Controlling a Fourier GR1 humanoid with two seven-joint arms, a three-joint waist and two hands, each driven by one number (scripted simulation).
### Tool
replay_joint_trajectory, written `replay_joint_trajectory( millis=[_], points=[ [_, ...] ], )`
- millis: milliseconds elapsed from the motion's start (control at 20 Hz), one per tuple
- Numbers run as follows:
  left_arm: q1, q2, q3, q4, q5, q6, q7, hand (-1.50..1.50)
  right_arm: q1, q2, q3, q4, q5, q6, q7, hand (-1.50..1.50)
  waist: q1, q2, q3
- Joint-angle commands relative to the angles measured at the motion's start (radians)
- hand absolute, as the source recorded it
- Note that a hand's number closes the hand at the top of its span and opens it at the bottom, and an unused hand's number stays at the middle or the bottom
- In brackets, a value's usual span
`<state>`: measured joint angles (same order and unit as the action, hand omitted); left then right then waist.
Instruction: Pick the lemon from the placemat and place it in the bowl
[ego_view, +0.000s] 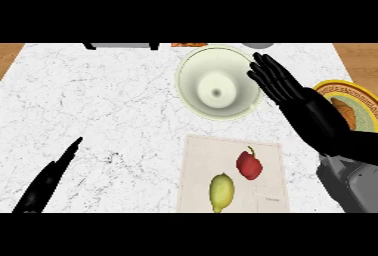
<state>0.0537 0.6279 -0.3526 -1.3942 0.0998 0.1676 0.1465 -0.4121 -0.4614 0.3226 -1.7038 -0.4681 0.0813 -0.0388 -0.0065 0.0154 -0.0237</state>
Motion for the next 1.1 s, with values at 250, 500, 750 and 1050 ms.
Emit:
replay_joint_trajectory(
  millis=[250,500,750,1050],
  points=[
    [-0.135,-0.178,0.126,-0.134,0.123,0.104,-0.1,0.0,0.222,0.057,0.11,0.036,0.439,-0.417,-0.042,1.5,-0.083,-0.057,0.013],
    [-0.106,-0.226,0.13,-0.136,0.148,0.129,-0.107,0.0,0.273,0.157,-0.034,-0.015,0.553,-0.742,-0.207,-1.5,-0.147,-0.069,0.028],
    [-0.107,-0.258,0.13,-0.148,0.156,0.139,-0.13,0.0,0.436,0.308,0.096,-0.084,0.742,-0.979,-0.445,-1.5,-0.119,-0.053,0.025],
    [-0.122,-0.263,0.137,-0.157,0.157,0.136,-0.143,0.0,0.734,0.456,0.276,-0.061,0.954,-1.278,-0.587,-1.5,-0.098,-0.039,0.022]
  ],
)
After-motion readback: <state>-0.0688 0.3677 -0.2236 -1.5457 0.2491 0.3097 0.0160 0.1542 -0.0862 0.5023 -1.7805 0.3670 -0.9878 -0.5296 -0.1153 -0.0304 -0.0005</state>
